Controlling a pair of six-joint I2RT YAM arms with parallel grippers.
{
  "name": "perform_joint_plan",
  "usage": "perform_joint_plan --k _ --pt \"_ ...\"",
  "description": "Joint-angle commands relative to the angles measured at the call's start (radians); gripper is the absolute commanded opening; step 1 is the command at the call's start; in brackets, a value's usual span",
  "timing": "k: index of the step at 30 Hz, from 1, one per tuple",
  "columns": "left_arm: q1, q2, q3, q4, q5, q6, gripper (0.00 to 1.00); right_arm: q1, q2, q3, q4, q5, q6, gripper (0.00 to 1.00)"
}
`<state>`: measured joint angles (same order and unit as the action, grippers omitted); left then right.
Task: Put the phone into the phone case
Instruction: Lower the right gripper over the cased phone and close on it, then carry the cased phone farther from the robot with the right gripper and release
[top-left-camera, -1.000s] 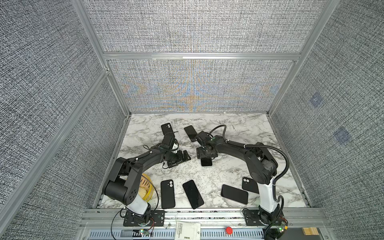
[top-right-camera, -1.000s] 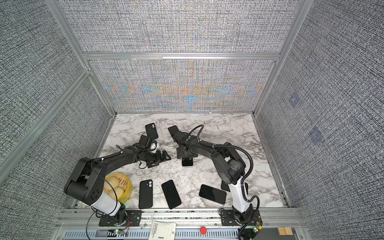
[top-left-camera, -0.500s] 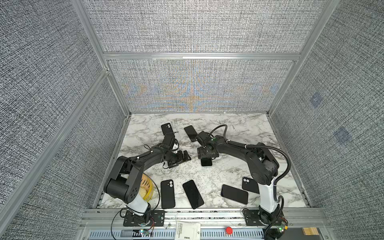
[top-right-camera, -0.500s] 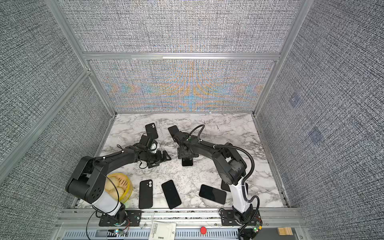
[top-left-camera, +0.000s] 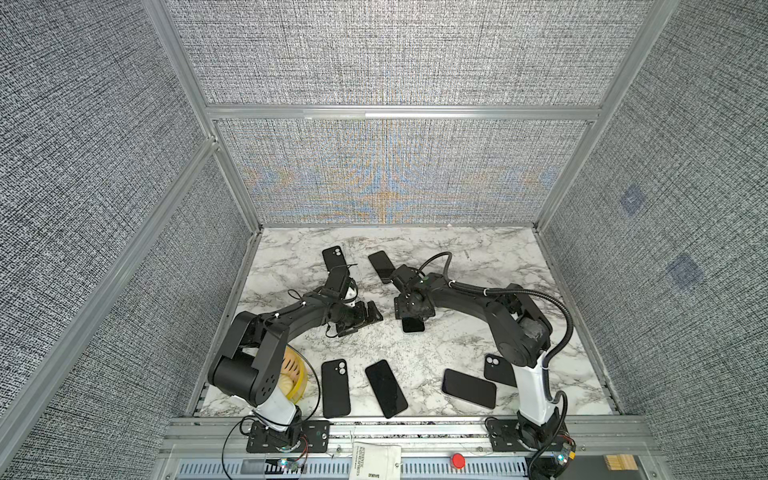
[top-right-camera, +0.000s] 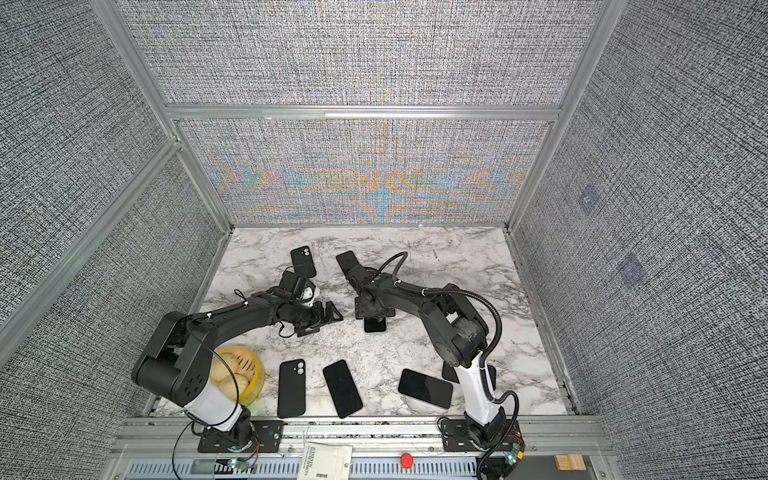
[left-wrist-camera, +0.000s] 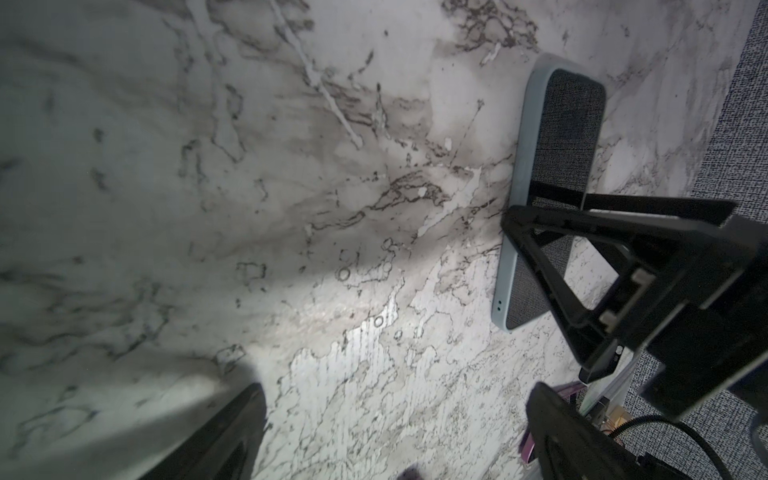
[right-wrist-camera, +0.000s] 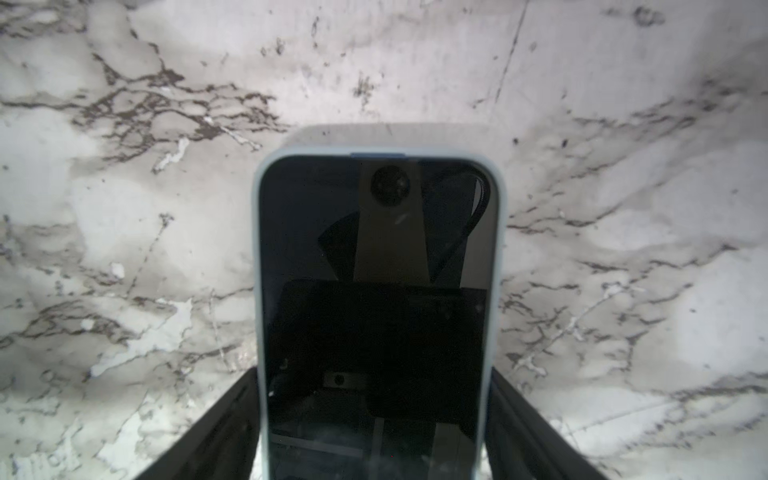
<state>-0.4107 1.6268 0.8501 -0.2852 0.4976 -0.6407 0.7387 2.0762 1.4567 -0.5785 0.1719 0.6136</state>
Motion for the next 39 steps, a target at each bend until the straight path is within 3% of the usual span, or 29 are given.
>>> perform_joint_plan --k 1,9,18,27,39 --pt "0.000 0.008 0.009 0.012 0.010 -0.001 0.99 -0.008 0.007 -0.018 0.003 -0.025 0.018 0.73" --pt "0.001 0.036 0.043 0.006 0.024 -0.005 0.99 -0.050 -0.028 -0.020 -0.013 -0.002 -0.022 0.65" --pt "0.001 0.084 0.138 -0.019 0.039 -0.002 0.98 -0.221 -0.080 0.074 -0.032 0.022 -0.230 0.61" --pt "0.001 0.198 0.297 -0.067 0.044 0.007 0.97 -0.394 0.064 0.324 -0.077 -0.063 -0.424 0.59" --pt "0.000 0.292 0.409 -0.092 0.058 0.012 0.97 -0.492 0.271 0.615 -0.164 -0.118 -0.457 0.58"
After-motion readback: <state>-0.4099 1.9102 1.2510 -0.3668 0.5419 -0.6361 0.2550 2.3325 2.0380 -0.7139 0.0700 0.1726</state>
